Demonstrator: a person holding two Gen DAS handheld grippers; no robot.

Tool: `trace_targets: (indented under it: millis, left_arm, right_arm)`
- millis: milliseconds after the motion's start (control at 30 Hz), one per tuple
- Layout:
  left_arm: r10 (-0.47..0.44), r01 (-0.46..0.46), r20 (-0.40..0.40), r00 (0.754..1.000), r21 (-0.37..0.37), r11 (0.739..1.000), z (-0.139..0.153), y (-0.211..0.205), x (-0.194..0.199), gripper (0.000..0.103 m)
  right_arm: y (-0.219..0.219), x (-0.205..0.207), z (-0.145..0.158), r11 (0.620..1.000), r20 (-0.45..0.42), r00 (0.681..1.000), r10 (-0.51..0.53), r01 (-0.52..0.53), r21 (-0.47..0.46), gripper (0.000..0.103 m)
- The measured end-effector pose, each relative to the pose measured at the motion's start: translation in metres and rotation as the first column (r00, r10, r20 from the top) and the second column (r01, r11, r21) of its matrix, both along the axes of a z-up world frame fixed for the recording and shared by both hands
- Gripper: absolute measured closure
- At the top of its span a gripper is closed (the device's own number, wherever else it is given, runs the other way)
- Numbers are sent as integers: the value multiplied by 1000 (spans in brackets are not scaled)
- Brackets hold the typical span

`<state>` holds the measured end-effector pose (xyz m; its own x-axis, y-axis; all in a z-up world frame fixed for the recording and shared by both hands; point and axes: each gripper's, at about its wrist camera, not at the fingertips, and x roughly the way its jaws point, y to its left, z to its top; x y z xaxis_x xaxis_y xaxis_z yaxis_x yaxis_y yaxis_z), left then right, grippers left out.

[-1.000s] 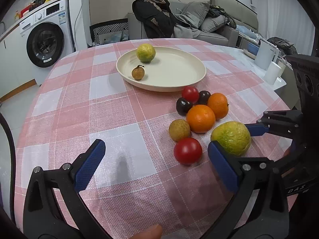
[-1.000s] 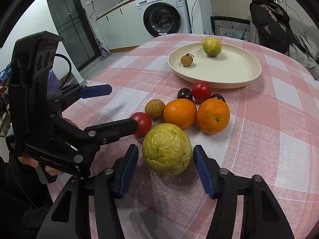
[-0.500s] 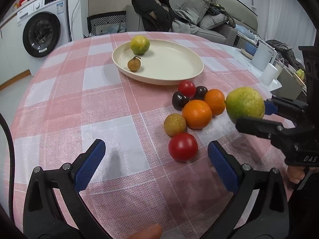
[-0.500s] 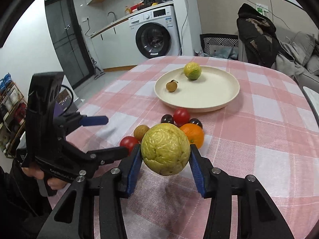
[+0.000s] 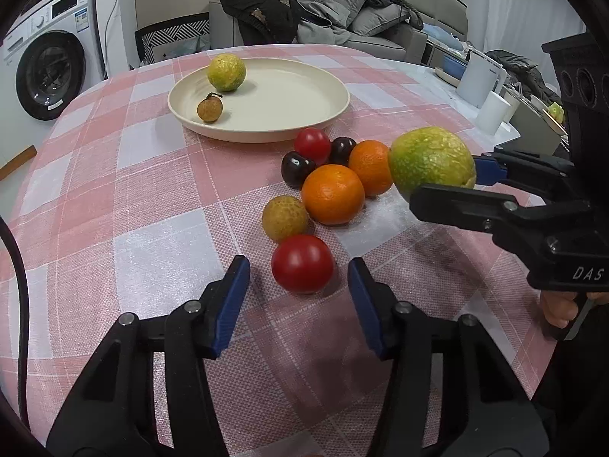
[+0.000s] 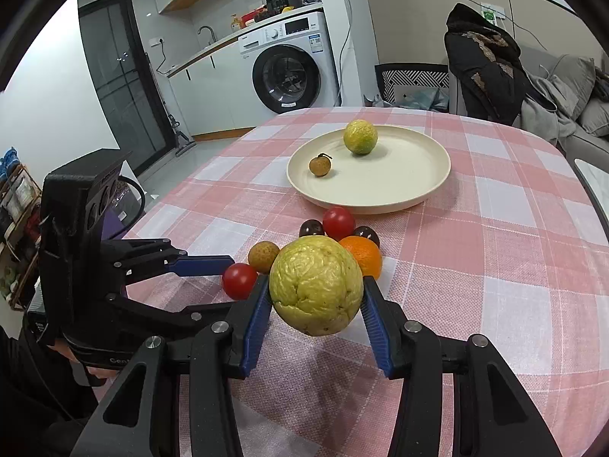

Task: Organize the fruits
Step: 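Close the right tool on the wrinkled yellow guava while the left tool grasps a red tomato, then carry the guava and tomato onto the cream plate and open both tools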

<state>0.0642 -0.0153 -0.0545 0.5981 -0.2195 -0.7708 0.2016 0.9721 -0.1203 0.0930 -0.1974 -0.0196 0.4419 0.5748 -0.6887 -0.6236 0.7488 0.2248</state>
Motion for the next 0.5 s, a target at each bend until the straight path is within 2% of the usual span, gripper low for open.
trace_targets:
  millis: [100, 167, 500]
  left_arm:
    - [6, -6, 2, 1000, -6, 1000, 0, 1, 0, 62]
    - [-3, 3, 1, 1000, -29, 1000, 0, 4, 0, 74]
    - [-50, 52, 65, 997, -41, 998, 12, 0, -9, 74]
  right_arm:
    - [0, 0, 0, 1000, 0, 1000, 0, 0, 0, 55]
    - [0, 0, 0, 1000, -2, 1000, -3, 3, 0, 55]
    - [-5, 2, 2, 1000, 6, 1000, -25, 25, 11, 55]
